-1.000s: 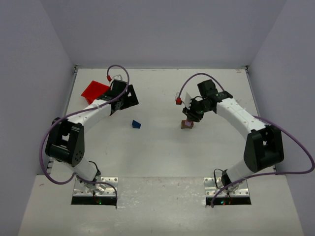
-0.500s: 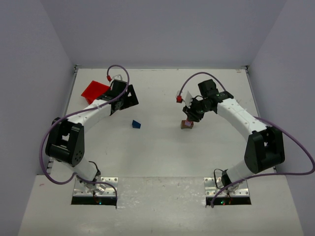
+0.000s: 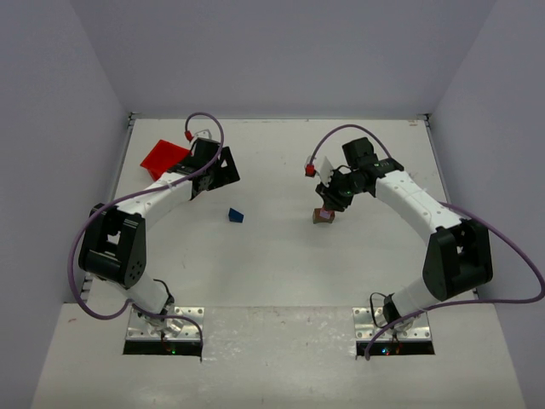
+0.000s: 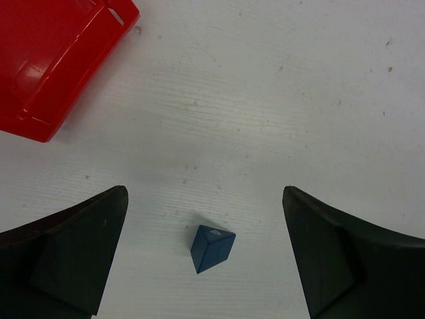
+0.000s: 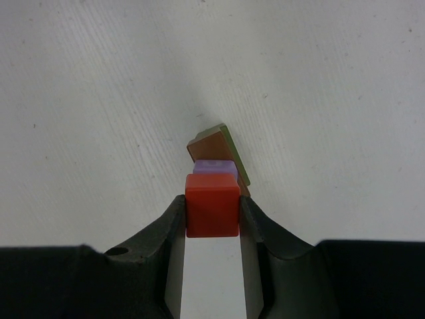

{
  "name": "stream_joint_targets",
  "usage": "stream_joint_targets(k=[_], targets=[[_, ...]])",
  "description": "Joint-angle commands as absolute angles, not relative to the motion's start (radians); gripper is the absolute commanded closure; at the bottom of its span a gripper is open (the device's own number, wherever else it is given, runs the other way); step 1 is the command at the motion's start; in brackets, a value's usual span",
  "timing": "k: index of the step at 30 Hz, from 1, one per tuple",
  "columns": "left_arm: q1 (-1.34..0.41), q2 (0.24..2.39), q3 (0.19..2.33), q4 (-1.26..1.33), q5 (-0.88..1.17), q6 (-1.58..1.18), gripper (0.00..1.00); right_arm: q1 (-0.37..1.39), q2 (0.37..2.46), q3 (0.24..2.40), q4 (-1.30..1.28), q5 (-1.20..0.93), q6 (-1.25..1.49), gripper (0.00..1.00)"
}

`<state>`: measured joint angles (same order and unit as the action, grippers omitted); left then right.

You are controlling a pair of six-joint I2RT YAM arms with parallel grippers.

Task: Build the wood block tower

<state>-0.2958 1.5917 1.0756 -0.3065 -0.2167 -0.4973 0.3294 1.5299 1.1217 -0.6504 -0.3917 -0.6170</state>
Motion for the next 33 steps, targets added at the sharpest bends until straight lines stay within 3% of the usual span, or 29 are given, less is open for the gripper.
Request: stream_joint_targets(k=[1,33], targets=[[-0.305,1.601,1.115,-0.279,-0.218,-0.488,0.0,0.335,1.514,1.135,-0.615,-0.391,-0.601,0.7],[-0.305,1.603,1.115,-0.285,-0.224,-0.488,0.0,0.341,1.534,1.139,-0.625,-0.391,-0.597,0.66]])
